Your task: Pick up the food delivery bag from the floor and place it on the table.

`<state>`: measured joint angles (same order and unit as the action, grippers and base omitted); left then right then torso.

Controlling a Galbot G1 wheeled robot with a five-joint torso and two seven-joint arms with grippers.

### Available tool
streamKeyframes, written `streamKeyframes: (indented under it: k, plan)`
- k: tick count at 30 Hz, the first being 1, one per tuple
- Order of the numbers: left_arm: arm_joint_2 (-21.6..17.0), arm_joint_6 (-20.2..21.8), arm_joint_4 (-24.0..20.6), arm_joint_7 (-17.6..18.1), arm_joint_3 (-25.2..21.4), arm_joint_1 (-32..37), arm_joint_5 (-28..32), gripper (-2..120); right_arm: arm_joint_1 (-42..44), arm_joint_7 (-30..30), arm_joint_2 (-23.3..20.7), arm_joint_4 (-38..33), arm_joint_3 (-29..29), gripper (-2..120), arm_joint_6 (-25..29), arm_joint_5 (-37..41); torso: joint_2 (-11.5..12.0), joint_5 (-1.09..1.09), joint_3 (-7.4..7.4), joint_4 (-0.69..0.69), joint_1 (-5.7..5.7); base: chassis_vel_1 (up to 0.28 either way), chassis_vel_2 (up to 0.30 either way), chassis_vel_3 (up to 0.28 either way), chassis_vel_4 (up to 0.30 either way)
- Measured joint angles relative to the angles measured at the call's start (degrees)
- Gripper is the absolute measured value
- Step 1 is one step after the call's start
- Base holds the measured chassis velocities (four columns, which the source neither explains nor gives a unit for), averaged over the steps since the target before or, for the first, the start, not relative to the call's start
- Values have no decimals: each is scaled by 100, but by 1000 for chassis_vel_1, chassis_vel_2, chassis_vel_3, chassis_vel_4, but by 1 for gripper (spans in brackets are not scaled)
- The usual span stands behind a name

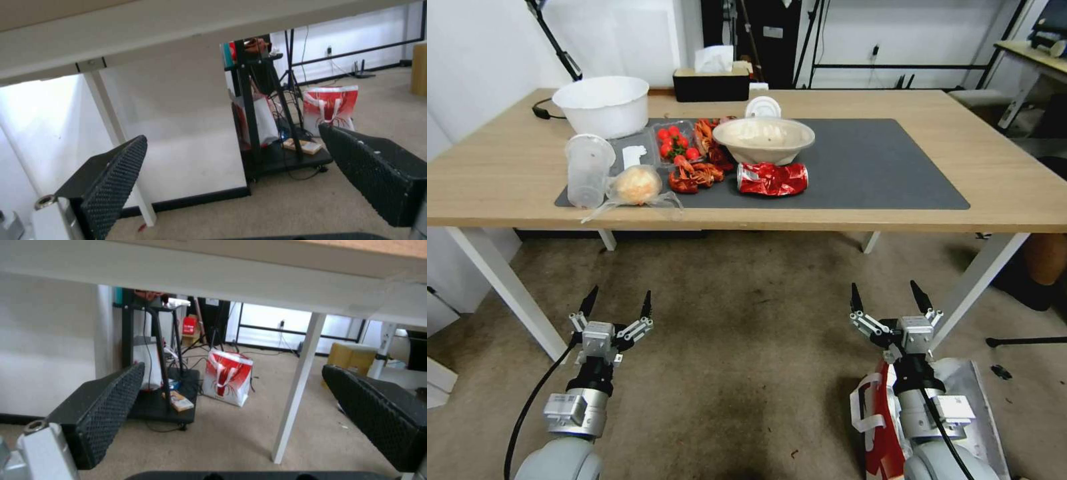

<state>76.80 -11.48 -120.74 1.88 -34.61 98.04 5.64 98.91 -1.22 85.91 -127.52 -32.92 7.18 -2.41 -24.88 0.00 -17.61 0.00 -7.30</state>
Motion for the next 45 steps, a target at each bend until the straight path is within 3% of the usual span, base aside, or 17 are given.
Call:
streamKeyframes:
  k: [45]
  plan:
    - [-56, -10, -85, -76, 50, 45, -106, 97, 53, -58, -20, -264, -103, 100, 65, 21, 1041, 0, 717, 0, 326, 0, 0, 0, 0]
